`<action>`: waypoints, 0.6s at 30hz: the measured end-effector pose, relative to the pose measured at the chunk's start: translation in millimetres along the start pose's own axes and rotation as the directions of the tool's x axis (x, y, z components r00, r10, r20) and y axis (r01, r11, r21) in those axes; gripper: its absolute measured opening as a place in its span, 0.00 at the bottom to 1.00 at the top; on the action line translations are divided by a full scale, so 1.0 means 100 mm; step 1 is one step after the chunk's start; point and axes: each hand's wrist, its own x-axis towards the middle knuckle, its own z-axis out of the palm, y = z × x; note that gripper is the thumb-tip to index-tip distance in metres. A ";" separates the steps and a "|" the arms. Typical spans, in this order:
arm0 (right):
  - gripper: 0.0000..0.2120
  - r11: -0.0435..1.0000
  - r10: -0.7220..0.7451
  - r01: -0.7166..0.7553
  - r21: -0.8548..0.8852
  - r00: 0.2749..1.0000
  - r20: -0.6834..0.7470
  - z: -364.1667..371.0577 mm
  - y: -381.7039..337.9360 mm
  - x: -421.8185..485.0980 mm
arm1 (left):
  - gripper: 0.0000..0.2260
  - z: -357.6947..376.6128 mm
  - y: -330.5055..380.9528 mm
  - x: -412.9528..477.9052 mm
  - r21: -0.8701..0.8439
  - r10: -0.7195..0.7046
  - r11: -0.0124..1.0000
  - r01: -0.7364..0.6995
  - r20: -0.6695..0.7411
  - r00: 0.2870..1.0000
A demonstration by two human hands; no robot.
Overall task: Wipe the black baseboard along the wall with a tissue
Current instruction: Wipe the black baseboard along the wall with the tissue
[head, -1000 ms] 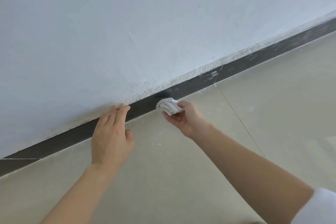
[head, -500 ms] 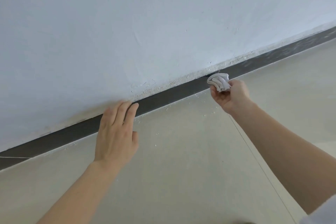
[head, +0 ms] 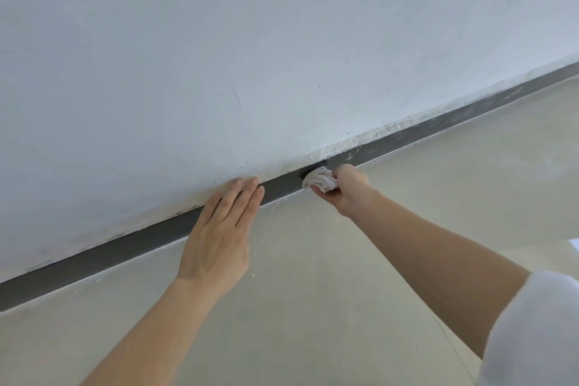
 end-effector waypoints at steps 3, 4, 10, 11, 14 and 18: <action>0.10 0.989 -0.138 0.133 -0.058 0.988 -0.073 -0.18 -0.23 0.11 | 0.29 0.03 0.00 0.01 -0.021 0.001 1.000 -0.002 -0.034 0.999; 0.10 0.976 -0.206 0.196 -0.096 0.973 -0.101 -0.26 -0.29 0.14 | 0.29 0.03 0.01 0.04 -0.019 0.008 1.000 -0.009 -0.039 0.999; 0.03 0.733 -0.414 0.434 -0.524 0.896 0.161 -0.60 0.00 -0.06 | 0.29 0.01 0.15 0.34 0.061 0.144 0.988 -0.142 -0.030 0.989; 0.02 0.621 -0.491 0.521 -0.585 0.841 0.228 -0.58 0.11 -0.11 | 0.29 -0.01 0.18 0.40 0.077 0.154 0.986 -0.151 -0.037 0.987; 0.05 0.427 -0.615 0.723 -0.543 0.672 0.412 -0.41 0.39 -0.23 | 0.30 -0.06 0.24 0.50 0.082 0.142 0.987 -0.138 -0.049 0.989; 0.05 0.303 -0.708 0.803 -0.513 0.550 0.443 -0.24 0.38 -0.19 | 0.30 -0.08 0.21 0.42 0.119 0.119 0.986 -0.120 0.014 0.993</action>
